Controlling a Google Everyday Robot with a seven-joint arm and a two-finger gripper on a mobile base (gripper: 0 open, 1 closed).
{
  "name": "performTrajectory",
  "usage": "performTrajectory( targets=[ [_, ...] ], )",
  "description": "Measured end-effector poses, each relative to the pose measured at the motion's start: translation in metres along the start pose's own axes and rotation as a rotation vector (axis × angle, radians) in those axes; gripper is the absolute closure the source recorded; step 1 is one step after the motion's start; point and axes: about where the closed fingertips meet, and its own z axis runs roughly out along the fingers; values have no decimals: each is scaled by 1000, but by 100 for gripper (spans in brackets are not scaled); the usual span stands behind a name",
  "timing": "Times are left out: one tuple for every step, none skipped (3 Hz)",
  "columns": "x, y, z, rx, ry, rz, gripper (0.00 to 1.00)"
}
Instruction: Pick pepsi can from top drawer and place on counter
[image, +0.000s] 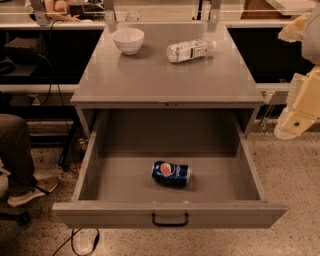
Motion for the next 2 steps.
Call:
performTrajectory(
  targets=[
    [0,0,0,0,0,0,0],
    [-3,-3,24,-30,-12,5,0]
  ],
)
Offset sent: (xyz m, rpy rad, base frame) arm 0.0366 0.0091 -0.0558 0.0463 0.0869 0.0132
